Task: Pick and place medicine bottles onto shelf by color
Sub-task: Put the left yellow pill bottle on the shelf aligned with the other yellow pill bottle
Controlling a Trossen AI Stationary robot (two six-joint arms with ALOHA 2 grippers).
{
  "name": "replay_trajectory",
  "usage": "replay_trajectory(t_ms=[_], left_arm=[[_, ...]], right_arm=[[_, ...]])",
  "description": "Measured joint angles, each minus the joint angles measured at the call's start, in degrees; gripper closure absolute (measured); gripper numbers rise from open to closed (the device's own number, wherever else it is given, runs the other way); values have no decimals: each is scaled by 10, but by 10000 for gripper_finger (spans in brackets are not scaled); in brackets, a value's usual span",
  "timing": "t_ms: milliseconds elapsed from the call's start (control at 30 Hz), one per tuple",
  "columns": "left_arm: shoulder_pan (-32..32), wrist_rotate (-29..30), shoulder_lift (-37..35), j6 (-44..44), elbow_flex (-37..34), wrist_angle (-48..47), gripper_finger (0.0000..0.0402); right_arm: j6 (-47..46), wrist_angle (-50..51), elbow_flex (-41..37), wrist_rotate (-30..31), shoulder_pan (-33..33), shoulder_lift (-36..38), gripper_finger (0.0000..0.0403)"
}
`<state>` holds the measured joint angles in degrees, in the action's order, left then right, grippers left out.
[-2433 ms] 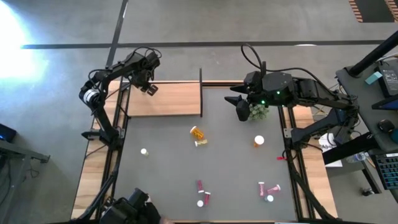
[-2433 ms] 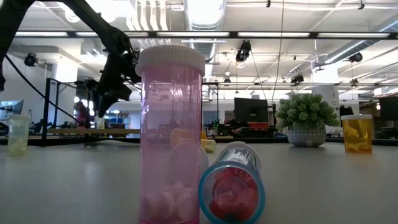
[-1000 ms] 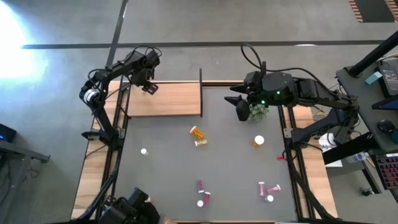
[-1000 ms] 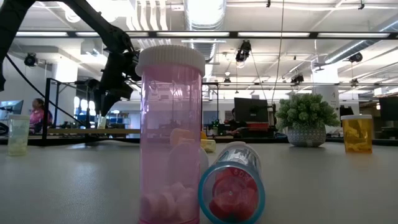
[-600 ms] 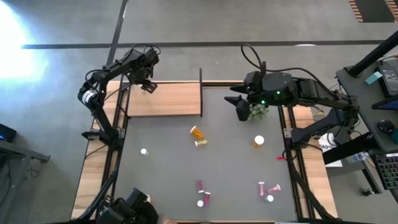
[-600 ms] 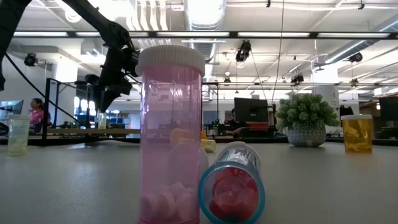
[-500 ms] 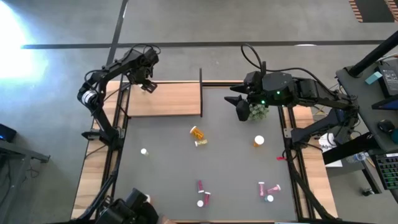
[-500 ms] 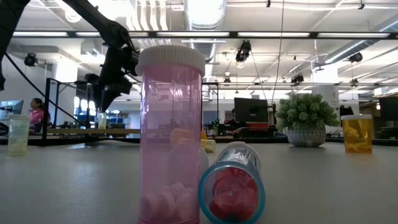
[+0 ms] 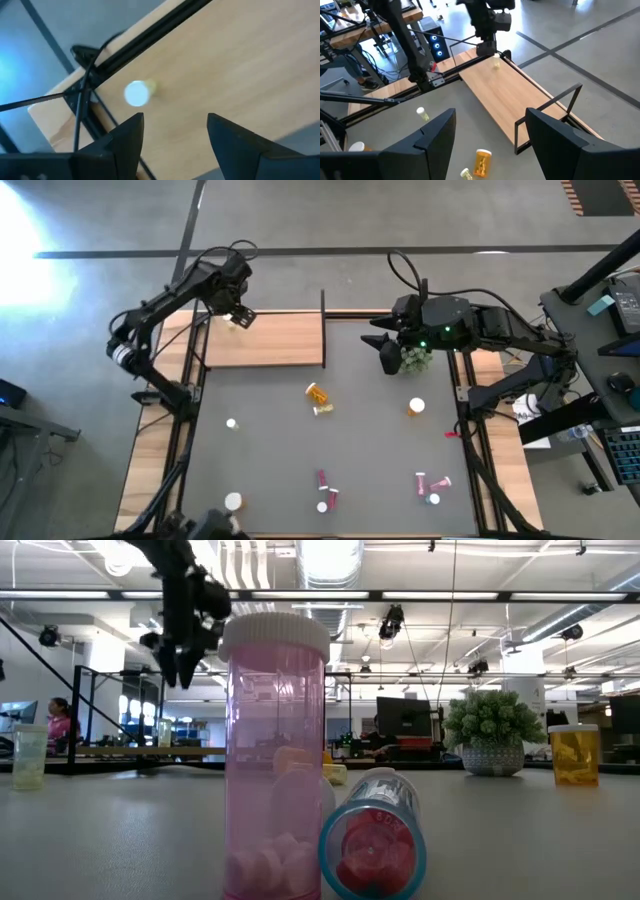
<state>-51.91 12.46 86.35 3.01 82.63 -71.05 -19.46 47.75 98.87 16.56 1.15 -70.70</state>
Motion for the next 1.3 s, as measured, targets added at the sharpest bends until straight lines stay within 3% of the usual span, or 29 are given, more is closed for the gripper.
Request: replay_trajectory(t_ms=[300,533,833,1300], left_arm=[[160,28,-134,94,-54,-3,200],[285,29,-176,205,-110,-5,200],[443,24,-149,360,-144,-44,200],[577,-98,-67,643,-160,-91,200]], right_arm=[[0,0,0,0,0,0,174],[0,0,0,0,0,0,174],[0,0,0,0,0,0,174],[0,0,0,0,0,0,174]])
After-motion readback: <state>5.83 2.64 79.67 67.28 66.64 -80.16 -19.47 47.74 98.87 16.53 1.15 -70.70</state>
